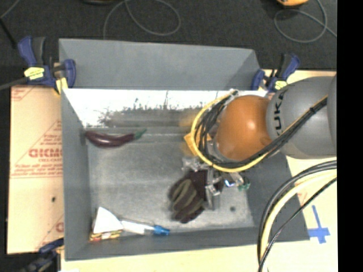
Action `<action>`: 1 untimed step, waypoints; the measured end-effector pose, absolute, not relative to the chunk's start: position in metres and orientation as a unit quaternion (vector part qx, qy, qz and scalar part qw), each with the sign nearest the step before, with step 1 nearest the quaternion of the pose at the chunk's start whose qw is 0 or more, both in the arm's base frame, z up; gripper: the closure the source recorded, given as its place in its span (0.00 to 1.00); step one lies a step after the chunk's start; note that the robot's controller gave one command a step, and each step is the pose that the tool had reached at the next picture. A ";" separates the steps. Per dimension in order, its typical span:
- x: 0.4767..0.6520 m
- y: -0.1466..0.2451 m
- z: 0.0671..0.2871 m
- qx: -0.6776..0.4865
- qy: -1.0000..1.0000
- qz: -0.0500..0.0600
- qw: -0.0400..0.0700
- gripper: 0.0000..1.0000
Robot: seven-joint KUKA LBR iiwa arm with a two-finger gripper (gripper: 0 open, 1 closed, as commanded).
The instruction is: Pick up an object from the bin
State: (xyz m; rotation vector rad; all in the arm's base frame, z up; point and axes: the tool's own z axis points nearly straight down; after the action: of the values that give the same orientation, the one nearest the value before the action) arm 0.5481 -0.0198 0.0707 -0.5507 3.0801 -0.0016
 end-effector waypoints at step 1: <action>0.538 -0.007 0.069 -0.176 0.984 0.000 0.000 1.00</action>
Offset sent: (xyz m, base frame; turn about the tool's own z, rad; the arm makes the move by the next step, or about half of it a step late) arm 0.0000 0.0000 0.0000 0.0000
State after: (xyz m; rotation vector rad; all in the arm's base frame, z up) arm 0.5385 -0.0072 0.0693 -0.5518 3.0919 -0.0002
